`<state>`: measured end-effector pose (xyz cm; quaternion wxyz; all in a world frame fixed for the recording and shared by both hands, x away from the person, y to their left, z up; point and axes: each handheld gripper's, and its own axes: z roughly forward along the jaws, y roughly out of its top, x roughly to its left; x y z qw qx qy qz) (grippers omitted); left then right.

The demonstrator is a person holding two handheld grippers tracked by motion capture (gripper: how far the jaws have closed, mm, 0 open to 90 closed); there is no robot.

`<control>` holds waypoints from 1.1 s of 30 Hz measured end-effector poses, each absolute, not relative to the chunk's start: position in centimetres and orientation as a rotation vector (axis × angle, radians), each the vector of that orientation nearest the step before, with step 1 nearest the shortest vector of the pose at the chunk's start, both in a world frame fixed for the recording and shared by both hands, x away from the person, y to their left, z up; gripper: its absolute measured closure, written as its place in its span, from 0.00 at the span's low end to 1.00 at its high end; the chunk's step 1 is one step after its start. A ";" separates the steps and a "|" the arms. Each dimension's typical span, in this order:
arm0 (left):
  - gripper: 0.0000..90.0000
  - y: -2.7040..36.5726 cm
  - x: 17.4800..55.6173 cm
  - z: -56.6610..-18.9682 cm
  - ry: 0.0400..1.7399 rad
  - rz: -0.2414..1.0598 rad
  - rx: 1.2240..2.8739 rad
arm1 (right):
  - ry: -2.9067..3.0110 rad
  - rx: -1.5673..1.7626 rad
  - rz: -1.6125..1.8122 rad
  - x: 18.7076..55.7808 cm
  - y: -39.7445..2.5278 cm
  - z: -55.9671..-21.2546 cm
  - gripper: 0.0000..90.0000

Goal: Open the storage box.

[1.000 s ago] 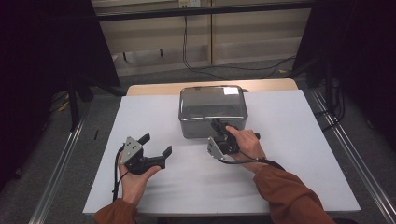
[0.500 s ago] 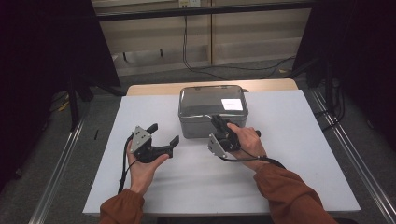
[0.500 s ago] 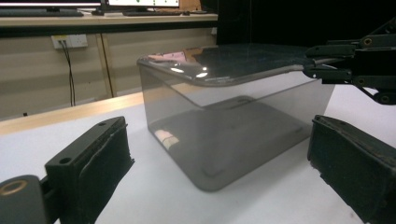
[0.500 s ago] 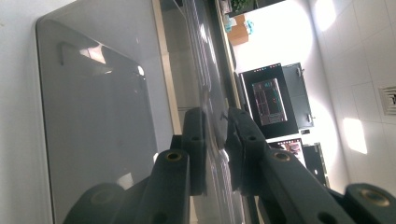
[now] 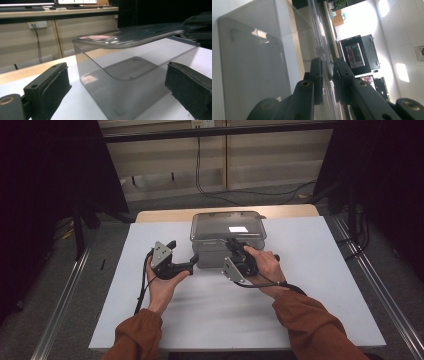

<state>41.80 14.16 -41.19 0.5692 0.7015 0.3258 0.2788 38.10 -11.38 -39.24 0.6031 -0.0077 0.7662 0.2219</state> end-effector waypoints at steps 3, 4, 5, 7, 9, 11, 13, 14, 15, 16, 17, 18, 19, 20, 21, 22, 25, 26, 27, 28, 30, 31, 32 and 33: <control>0.13 14.2 42.6 -41.6 0.789 0.670 1.622 | 1.768 -0.015 0.518 38.2 -11.5 -39.0 0.88; 0.12 14.1 43.0 -41.9 0.790 0.667 1.632 | 1.768 -0.016 0.514 38.2 -11.5 -39.1 0.88; 0.12 14.1 43.0 -41.9 0.790 0.667 1.632 | 1.768 -0.016 0.514 38.2 -11.5 -39.1 0.88; 0.12 14.0 43.2 -42.0 0.781 0.681 1.625 | 1.769 -0.024 0.509 38.1 -11.4 -39.1 0.88; 0.12 13.9 43.6 -41.9 0.780 0.682 1.640 | 1.766 -0.022 0.510 38.1 -11.4 -39.1 0.88; 0.12 13.7 43.9 -41.7 0.776 0.686 1.640 | 1.762 -0.020 0.514 38.2 -11.4 -39.1 0.88; 0.12 13.4 44.3 -41.8 0.779 0.687 1.640 | 1.762 -0.017 0.523 38.2 -11.4 -39.1 0.87; 0.14 13.2 44.5 -42.0 0.782 0.681 1.632 | 1.757 -0.020 0.521 38.2 -11.4 -39.1 0.88; 0.14 13.1 44.7 -42.2 0.778 0.684 1.632 | 1.757 -0.020 0.521 38.2 -11.4 -39.1 0.88; 0.15 13.0 44.8 -42.3 0.767 0.695 1.646 | 1.756 -0.023 0.518 38.2 -11.4 -39.1 0.87; 0.15 12.8 45.0 -42.4 0.757 0.699 1.658 | 1.755 -0.026 0.522 38.3 -11.4 -39.2 0.87; 0.16 12.8 45.1 -42.4 0.747 0.710 1.659 | 1.756 -0.024 0.528 38.3 -11.3 -39.2 0.87; 0.16 12.8 45.2 -42.3 0.739 0.711 1.647 | 1.756 -0.024 0.528 38.3 -11.3 -39.2 0.87; 0.17 12.6 45.5 -42.1 0.735 0.714 1.643 | 1.751 -0.021 0.538 38.4 -11.3 -39.2 0.87; 0.17 12.6 45.5 -42.1 0.735 0.714 1.643 | 1.751 -0.021 0.538 38.4 -11.3 -39.2 0.87; 0.17 12.4 45.7 -42.1 0.723 0.718 1.646 | 1.750 -0.021 0.540 38.4 -11.3 -39.2 0.87; 0.21 11.9 46.1 -42.1 0.665 0.734 1.688 | 1.755 -0.020 0.536 38.4 -11.4 -39.2 0.87; 0.22 12.0 46.2 -42.0 0.679 0.731 1.665 | 1.757 -0.015 0.533 38.4 -11.3 -39.2 0.87; 0.22 12.0 46.2 -42.0 0.694 0.723 1.650 | 1.760 -0.016 0.533 38.3 -11.3 -39.2 0.87; 0.22 12.0 46.2 -42.0 0.700 0.720 1.639 | 1.760 -0.018 0.525 38.3 -11.2 -39.3 0.86; 0.28 12.0 46.2 -42.0 0.689 0.729 1.633 | 1.764 -0.018 0.524 38.3 -11.1 -39.4 0.86; 0.28 12.0 46.1 -41.9 0.670 0.735 1.639 | 1.764 -0.018 0.524 38.3 -11.1 -39.4 0.86; 0.30 12.0 46.1 -41.7 0.667 0.747 1.633 | 1.765 -0.016 0.527 38.4 -11.1 -39.4 0.86; 0.31 12.0 46.0 -41.7 0.663 0.750 1.629 | 1.768 -0.005 0.532 38.4 -11.1 -39.4 0.85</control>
